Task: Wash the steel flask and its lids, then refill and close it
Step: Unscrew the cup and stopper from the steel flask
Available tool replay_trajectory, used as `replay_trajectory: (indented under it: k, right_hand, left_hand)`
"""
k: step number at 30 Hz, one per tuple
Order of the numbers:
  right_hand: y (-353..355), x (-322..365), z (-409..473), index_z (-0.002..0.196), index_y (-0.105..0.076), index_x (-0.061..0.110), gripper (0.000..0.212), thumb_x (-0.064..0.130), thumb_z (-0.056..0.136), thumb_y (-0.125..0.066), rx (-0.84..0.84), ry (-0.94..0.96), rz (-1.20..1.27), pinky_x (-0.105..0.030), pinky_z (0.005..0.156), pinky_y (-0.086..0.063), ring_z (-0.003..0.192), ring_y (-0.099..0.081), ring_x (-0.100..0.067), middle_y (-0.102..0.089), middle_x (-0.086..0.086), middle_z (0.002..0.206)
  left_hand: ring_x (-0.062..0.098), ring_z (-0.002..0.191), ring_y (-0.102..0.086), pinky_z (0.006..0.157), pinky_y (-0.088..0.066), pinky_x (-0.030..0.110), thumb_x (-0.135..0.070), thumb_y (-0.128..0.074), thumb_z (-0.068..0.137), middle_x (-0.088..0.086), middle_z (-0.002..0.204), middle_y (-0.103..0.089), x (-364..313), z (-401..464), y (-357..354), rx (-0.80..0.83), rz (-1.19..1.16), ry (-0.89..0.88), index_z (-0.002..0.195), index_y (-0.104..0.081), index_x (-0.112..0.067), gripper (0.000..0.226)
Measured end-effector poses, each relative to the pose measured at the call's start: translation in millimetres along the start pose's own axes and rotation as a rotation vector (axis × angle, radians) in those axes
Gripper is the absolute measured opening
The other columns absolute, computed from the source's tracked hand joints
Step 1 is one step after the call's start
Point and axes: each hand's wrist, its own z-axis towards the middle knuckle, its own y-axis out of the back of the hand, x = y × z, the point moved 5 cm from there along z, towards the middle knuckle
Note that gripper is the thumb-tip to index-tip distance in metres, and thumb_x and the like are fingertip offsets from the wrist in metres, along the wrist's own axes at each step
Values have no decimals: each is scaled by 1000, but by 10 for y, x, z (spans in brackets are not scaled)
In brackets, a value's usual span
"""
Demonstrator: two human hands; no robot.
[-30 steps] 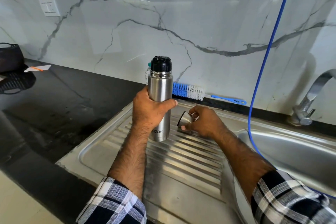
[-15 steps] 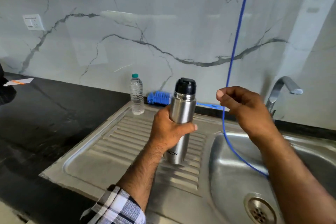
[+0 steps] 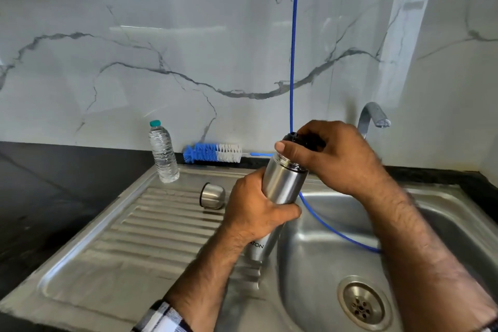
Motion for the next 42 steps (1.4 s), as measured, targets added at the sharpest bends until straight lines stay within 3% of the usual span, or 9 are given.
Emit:
replay_trajectory:
  k: [4,9,14,20,26,31,34,38,42]
  right_hand:
    - [-89,29,-13,84,-73,12,65,76,84,-63,94,141,-15,-45,64,-53,68,-61,-24,-65,-5,72]
    - [-75,10,-38,105,-80,23,31,49,90,-74,239,228,189,-47,83,-56,87,-68,-18,-71,2,90]
    - [16,-79,-102,142,-65,17,52,16,90,-73,461,229,427,-44,108,-54,120,-69,-25,-75,1,129]
    - [16,55,-49,109,-76,38,53,79,76,-74,129,110,-30,-29,77,-53,87,-64,-6,-68,10,97]
    - [83,41,-73,132,-73,33,49,11,89,-83,345,197,181,-39,103,-56,115,-68,-8,-75,13,121]
    - [55,57,-66,104,-75,34,48,74,79,-71,148,45,34,-40,79,-59,81,-67,-9,-73,7,88]
    - [26,106,-75,114,-80,32,24,45,93,-77,191,140,44,-42,89,-59,91,-71,-5,-78,12,99]
    - [8,46,-107,139,-69,25,45,0,101,-66,459,182,296,-30,105,-56,119,-70,-11,-72,10,134]
    - [-62,56,-71,129,-70,44,55,76,85,-68,276,111,141,-26,93,-55,110,-66,-2,-67,15,123]
  left_hand:
    - [11,67,-69,61,-61,38,-49,-89,48,-12,74,-71,84,-67,89,9,27,-13,84,-65,-32,46]
    - [20,72,-73,65,-62,49,-47,-90,47,-5,78,-74,129,-102,61,97,-90,2,83,-69,-28,46]
    - [22,76,-74,68,-63,51,-48,-90,47,-3,83,-75,112,-119,32,128,-79,-21,87,-69,-27,50]
    - [13,70,-71,64,-63,42,-54,-89,46,-11,78,-73,108,-101,95,36,35,-26,87,-65,-34,51]
    - [17,73,-71,65,-62,45,-56,-88,45,-9,79,-73,169,-82,130,35,15,-35,86,-65,-32,53]
    - [15,73,-72,66,-63,44,-56,-88,46,-9,81,-73,136,-92,132,37,24,-45,89,-65,-33,54]
    - [14,71,-71,65,-63,43,-56,-88,45,-10,79,-72,162,-89,153,29,28,-39,88,-65,-33,54]
    - [10,72,-71,65,-64,42,-58,-87,46,-11,81,-72,166,-99,154,47,39,-51,92,-65,-33,57]
    - [11,72,-71,65,-63,41,-59,-86,47,-11,81,-72,132,-105,137,46,56,-69,92,-66,-33,56]
